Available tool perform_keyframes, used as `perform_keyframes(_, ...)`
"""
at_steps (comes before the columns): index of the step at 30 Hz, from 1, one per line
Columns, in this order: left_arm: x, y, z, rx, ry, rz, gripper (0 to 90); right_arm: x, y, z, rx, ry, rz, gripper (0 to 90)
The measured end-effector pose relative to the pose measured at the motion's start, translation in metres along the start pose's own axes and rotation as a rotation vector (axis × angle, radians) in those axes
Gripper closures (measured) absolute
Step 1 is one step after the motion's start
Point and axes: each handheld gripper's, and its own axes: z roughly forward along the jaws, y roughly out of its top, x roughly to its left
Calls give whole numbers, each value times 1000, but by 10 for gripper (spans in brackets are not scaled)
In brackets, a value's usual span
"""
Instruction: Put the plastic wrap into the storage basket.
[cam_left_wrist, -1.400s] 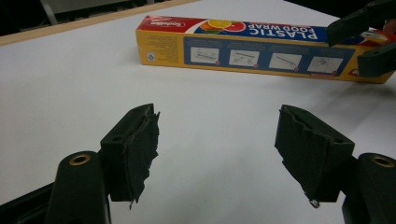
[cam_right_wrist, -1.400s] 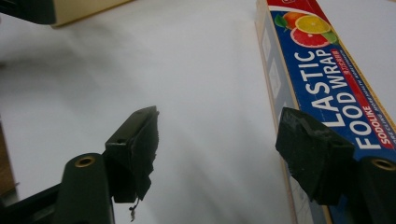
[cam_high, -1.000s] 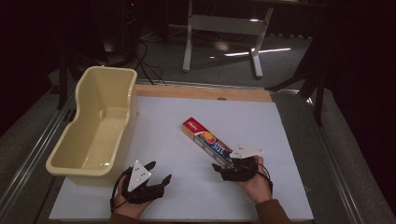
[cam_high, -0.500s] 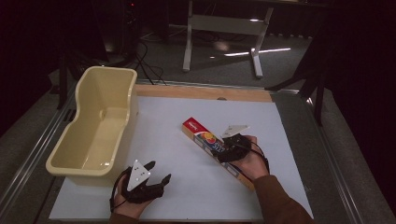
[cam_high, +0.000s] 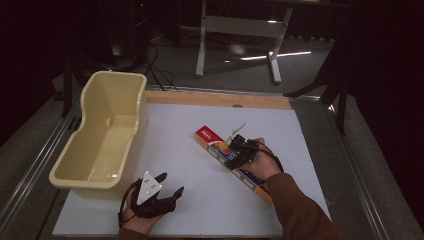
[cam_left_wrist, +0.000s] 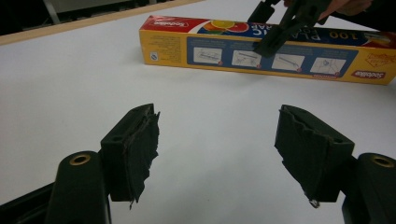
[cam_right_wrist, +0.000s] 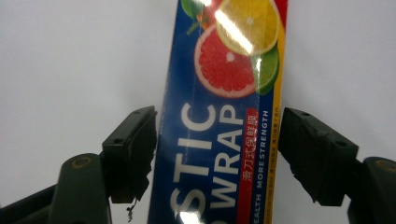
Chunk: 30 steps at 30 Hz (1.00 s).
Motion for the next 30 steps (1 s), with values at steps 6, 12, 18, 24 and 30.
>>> perform_keyframes(6, 0, 0, 1, 2, -2, 2, 295, -5, 11, 9, 107, 26, 10, 253)
perform_keyframes(12, -1, 0, 1, 3, -4, 2, 295, -7, 20, 15, 198, 55, -13, 296)
perform_keyframes(18, -1, 0, 1, 1, -5, 2, 297, -6, 28, 17, 282, 64, 22, 380)
perform_keyframes(24, -1, 0, 1, 1, -7, 0, 298, -5, 31, 17, 307, 48, 64, 404)
perform_keyframes(30, -1, 0, 1, 5, -8, 2, 298, -7, 30, 16, 305, 66, 102, 409)
